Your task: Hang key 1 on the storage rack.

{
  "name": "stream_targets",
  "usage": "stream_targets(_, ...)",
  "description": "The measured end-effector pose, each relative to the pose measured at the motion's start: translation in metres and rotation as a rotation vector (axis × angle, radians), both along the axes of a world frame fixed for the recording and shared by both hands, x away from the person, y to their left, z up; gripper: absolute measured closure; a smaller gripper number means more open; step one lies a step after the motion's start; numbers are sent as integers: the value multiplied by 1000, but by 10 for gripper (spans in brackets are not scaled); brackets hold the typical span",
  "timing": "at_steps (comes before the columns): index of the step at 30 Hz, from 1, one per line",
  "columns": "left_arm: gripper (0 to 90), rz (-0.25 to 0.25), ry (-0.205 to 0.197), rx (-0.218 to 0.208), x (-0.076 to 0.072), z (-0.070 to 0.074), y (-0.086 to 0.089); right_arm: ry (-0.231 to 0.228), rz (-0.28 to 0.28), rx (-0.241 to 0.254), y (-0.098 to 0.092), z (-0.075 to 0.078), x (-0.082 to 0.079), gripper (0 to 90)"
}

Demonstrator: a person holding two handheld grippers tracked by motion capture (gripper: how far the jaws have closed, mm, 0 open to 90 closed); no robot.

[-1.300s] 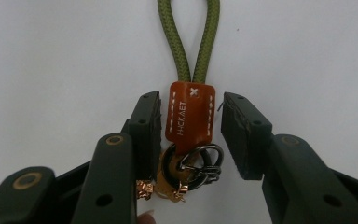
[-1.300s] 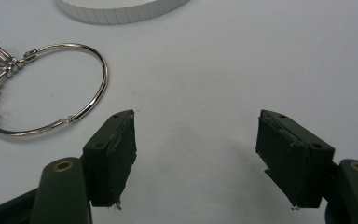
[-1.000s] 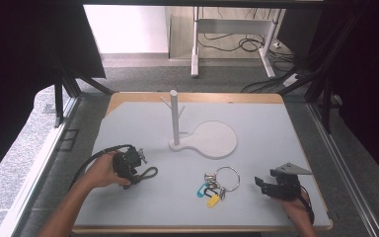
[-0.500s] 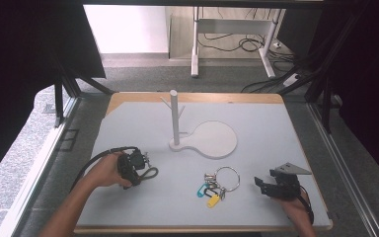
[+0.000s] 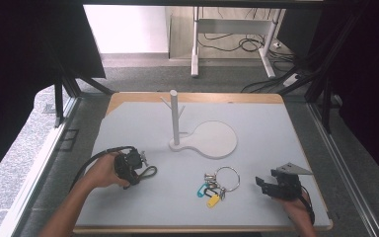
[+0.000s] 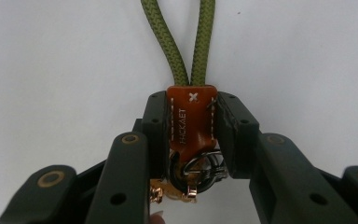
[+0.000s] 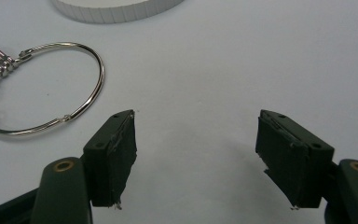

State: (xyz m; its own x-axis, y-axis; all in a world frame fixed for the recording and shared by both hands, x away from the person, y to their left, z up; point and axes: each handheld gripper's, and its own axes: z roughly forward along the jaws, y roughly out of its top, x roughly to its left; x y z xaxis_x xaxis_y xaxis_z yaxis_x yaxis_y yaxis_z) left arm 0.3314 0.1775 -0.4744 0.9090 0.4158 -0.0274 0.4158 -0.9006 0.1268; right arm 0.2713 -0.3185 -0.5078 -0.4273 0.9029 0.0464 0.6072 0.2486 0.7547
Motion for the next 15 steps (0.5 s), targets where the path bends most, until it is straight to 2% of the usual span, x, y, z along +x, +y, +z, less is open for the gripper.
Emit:
stream_targets(7, 670, 103, -14, -129, -2, 18, 20, 0, -11, 3, -3, 0, 1, 291)
stream_targets(12, 670, 175, -33, -184, -4, 26, 27, 0, -17, 8, -4, 1, 0, 292)
stream_targets(15, 670, 193, -38, -207, -4, 29, 29, 3, -17, 7, -4, 1, 0, 292)
